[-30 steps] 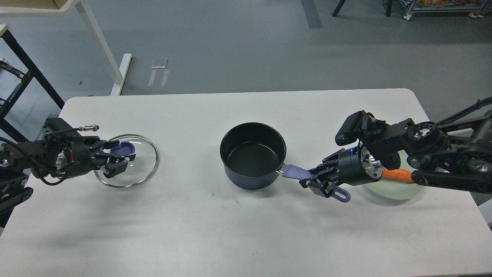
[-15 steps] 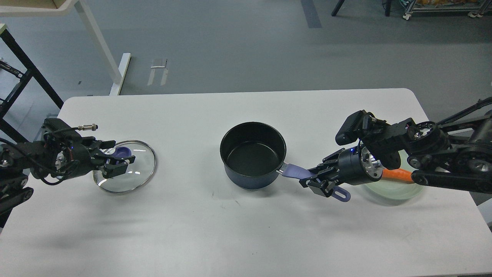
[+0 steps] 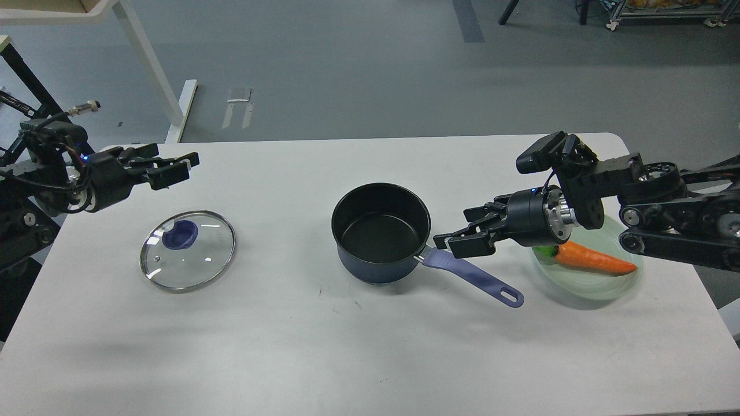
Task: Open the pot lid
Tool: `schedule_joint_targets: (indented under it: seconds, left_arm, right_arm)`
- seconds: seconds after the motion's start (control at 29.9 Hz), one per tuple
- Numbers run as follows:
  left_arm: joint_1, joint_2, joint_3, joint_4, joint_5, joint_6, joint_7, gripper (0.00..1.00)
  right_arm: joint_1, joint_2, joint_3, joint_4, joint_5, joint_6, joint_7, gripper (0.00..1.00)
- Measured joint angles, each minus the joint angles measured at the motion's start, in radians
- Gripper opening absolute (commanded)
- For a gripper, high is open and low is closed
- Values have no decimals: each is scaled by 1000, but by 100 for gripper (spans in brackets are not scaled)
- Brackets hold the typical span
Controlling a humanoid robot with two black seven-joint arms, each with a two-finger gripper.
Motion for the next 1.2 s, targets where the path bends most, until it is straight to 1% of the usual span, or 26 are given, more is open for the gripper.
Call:
schedule_joint_targets:
  seconds: [0.1, 0.17, 0.33, 0.43, 0.57, 0.7, 0.8, 0.87, 0.97, 1.07, 1.2]
  left_arm:
    - [-28, 1, -1, 0, -210, -8, 0, 99]
    - [-43, -3, -3, 0, -350, -26, 0, 99]
    - [-82, -26, -5, 0, -652, -61, 0, 99]
    - [-89, -50, -33, 2, -785, -79, 0, 99]
    - [-89, -96, -101, 7, -865, -114, 0, 99]
    - [-72, -147, -167, 31, -928, -125, 0, 99]
    - [-61, -163, -190, 38, -1010, -135, 0, 99]
    - [-57, -163, -196, 45, -1087, -172, 0, 99]
    - [-53, -161, -198, 55, -1227, -240, 0, 99]
    - [-49, -160, -199, 60, -1341, -274, 0, 99]
    - [-18, -170, -211, 82, -1403, -309, 0, 99]
  right_arm:
    - [-33, -73, 137, -9, 66, 1, 0, 99]
    - [-71, -101, 245, -33, 132, 4, 0, 99]
    - [-163, -117, 496, -144, 335, 7, 0, 100]
    - [-193, -116, 597, -211, 451, 7, 0, 100]
    - [-207, -105, 660, -259, 596, -2, 0, 100]
    - [-240, -96, 692, -270, 833, -6, 1, 100]
    - [-276, -88, 712, -277, 1003, -7, 2, 100]
    - [-301, -77, 727, -294, 1087, -8, 3, 100]
    - [-349, -43, 765, -340, 1178, -9, 4, 100]
    - [-419, 16, 836, -395, 1250, -9, 14, 100]
    - [-524, 76, 985, -442, 1282, -9, 29, 100]
